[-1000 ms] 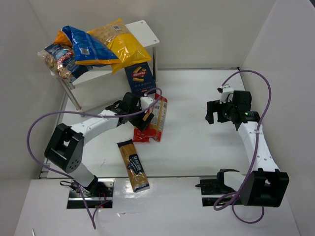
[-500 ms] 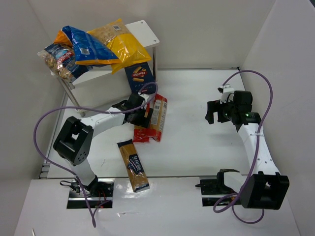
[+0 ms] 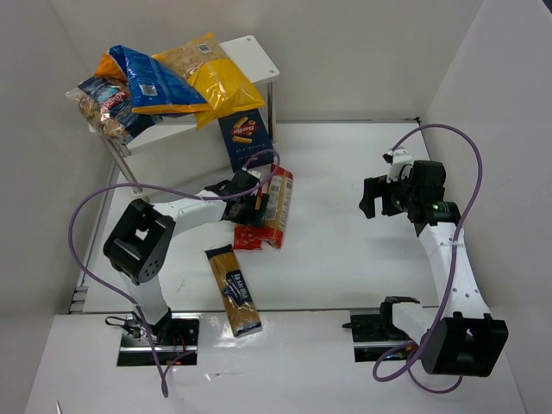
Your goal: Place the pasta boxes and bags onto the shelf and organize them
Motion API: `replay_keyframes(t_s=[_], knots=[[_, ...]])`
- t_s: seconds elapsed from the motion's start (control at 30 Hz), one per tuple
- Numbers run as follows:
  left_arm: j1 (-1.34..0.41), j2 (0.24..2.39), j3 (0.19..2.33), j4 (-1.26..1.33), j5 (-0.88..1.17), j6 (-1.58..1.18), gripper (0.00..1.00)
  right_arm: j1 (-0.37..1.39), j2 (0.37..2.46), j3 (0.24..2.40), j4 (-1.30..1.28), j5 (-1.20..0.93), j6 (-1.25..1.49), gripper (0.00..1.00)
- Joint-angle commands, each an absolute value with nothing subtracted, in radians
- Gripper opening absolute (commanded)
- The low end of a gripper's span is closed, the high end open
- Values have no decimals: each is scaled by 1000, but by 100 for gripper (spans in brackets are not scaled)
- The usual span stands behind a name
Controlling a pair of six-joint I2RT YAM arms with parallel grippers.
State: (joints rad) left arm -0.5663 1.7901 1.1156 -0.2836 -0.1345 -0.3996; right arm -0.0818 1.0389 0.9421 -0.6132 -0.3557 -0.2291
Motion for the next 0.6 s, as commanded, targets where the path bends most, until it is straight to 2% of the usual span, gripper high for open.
replay_keyframes(t_s=[0.0,0.23,0.33,0.4,0.43,0.53,0.57], knots=[[-557,1842,1089,-290,-169,-426,93,-80,1017,945,-571,-370,-224,100],[-514,1862,1078,-304,-143,-414,93,-80,1008,945,-571,-370,-224,100],[-523,1885,1089,-304,-127,-394,87,-80,1008,945,-571,-370,-224,100],[-532,1898,1089,-304,-127,-394,76,-80,1008,945,-571,-370,-224,100],[-532,1910,1089,-304,-115,-385,60,-80,1008,945,-571,-370,-224,100],[-532,1919,1098,-314,-104,-376,30,-80,1008,945,-571,-370,-224,100],[-532,1905,1107,-314,-104,-365,13,-80,1008,945,-571,-370,-224,100]])
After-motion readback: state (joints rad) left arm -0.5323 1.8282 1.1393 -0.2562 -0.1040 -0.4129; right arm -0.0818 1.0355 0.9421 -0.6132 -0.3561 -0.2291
